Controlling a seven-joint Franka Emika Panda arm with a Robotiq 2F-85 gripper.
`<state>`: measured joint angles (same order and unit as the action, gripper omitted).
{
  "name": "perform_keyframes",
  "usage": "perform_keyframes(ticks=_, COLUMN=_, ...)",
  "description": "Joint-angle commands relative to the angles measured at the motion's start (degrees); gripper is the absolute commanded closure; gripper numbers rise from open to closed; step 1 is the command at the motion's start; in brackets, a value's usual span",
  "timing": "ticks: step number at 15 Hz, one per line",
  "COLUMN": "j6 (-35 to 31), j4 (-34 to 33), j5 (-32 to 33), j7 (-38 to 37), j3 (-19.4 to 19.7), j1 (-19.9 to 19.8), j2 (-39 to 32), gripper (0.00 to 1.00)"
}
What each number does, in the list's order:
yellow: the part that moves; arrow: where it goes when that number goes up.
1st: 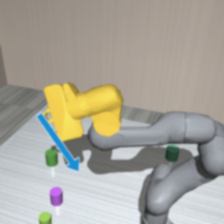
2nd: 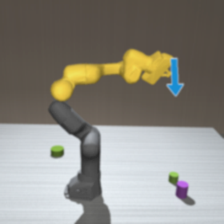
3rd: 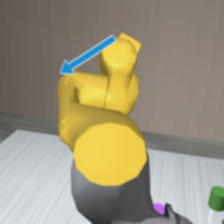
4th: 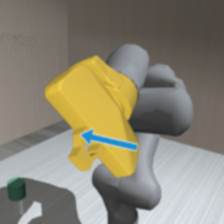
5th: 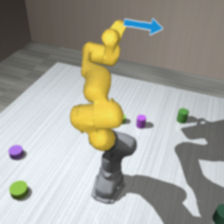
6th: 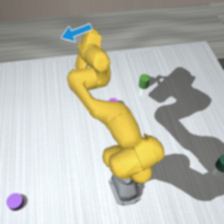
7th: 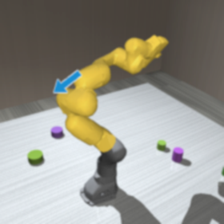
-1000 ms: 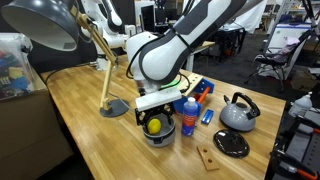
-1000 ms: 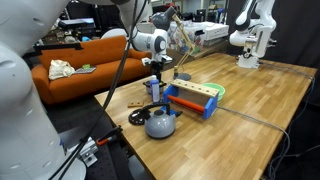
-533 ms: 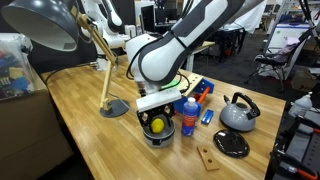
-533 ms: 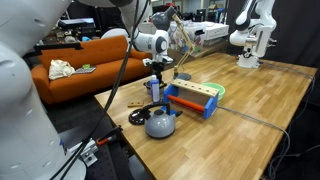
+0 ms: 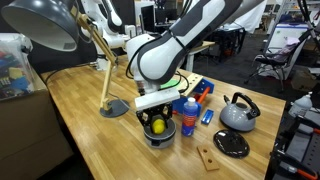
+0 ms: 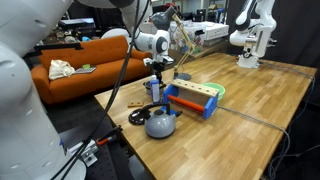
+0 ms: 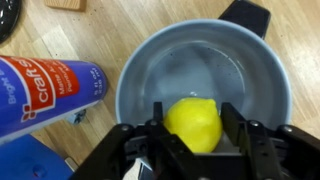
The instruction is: Take the toy lemon and place it on table
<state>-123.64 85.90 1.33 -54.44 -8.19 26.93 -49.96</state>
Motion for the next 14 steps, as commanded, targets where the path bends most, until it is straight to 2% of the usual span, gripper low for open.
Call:
perform_keyframes(ticks=1, j6=-0.3, j4=0.89, j5=-1.07, j7=1.44, j3=0.21, j1=0.18, j2=0.6, gripper=0.66)
perform_keyframes(ticks=7, j6=-3.85, j4=5.91, j5=-0.87, j7=0.9, j3=-0.06, j1=0.88, j2=4.87, gripper=0.66)
perform_keyframes(ticks=14, j6=-9.5, j4=17.78, j5=0.15, j7=-0.34, j3=0.32, j1=1.2, j2=16.41, gripper=0.66)
